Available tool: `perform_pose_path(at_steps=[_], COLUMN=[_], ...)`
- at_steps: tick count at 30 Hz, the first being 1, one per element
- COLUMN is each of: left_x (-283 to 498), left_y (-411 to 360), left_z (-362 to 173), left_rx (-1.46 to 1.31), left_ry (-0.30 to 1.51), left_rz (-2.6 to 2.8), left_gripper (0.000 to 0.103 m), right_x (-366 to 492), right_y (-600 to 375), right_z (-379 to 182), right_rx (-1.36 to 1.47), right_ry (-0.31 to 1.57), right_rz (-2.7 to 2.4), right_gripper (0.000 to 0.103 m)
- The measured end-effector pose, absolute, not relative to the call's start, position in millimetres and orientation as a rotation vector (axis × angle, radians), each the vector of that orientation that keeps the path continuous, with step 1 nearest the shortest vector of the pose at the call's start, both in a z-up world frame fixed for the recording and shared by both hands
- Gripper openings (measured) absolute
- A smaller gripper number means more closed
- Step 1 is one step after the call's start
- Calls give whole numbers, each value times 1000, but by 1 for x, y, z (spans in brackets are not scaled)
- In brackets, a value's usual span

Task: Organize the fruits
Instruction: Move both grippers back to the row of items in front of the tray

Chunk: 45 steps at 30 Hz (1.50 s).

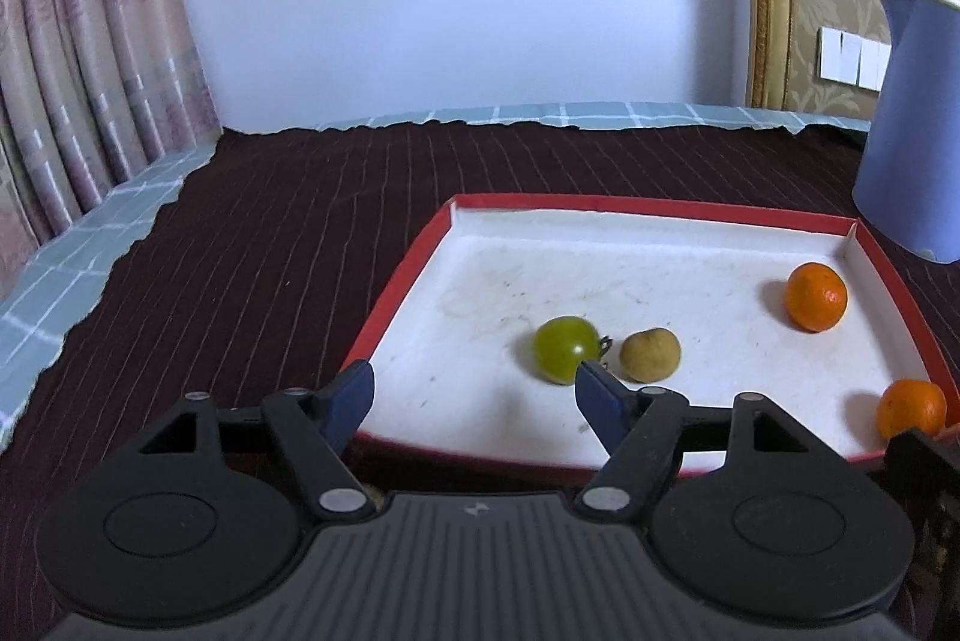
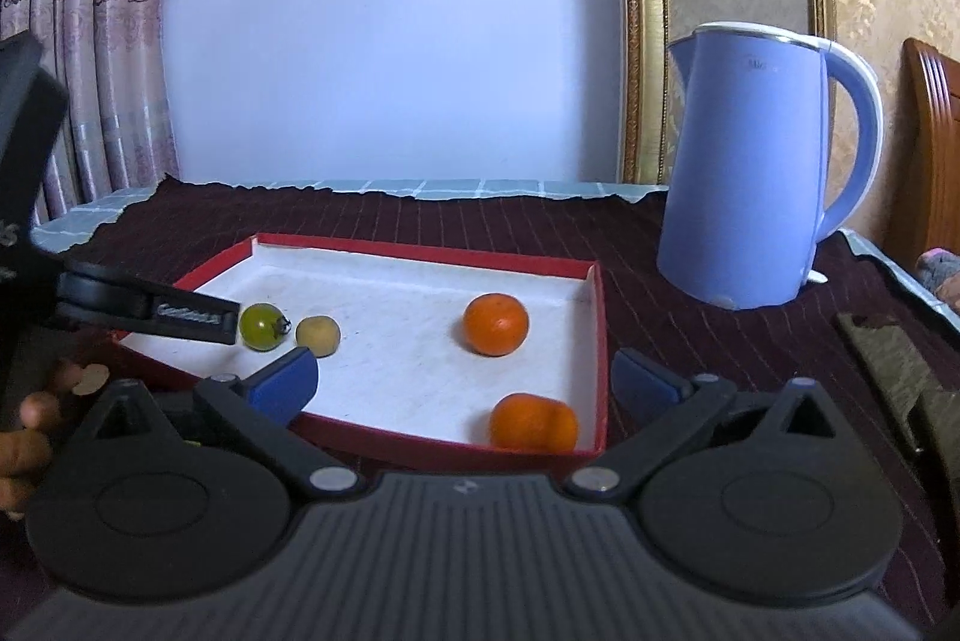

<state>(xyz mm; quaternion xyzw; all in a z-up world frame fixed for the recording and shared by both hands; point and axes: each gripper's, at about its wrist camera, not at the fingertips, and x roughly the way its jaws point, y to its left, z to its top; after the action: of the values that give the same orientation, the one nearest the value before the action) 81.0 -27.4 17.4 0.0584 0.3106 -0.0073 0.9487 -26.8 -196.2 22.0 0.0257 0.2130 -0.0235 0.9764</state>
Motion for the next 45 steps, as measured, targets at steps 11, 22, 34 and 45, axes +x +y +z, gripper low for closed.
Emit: perform_pose_path(at_steps=[11,22,34,45], left_x=[55,43,26,4], left_y=[-6,8,14,31], left_z=[4,-8,-22,-19], left_rx=[95,77,105,105], left_ry=[626,650,630,580], left_rz=[1,3,-7,-100], left_gripper=[81,81,90,90], right_x=[-38,-55,-70,-87], right_y=[-189,-189,-188,-192], right_z=[16,12,5,-4], right_rx=[37,6,-48,-83], right_ry=[453,453,470,474], right_rz=[-42,-35,-16,-6], right_gripper=[103,103,103,103])
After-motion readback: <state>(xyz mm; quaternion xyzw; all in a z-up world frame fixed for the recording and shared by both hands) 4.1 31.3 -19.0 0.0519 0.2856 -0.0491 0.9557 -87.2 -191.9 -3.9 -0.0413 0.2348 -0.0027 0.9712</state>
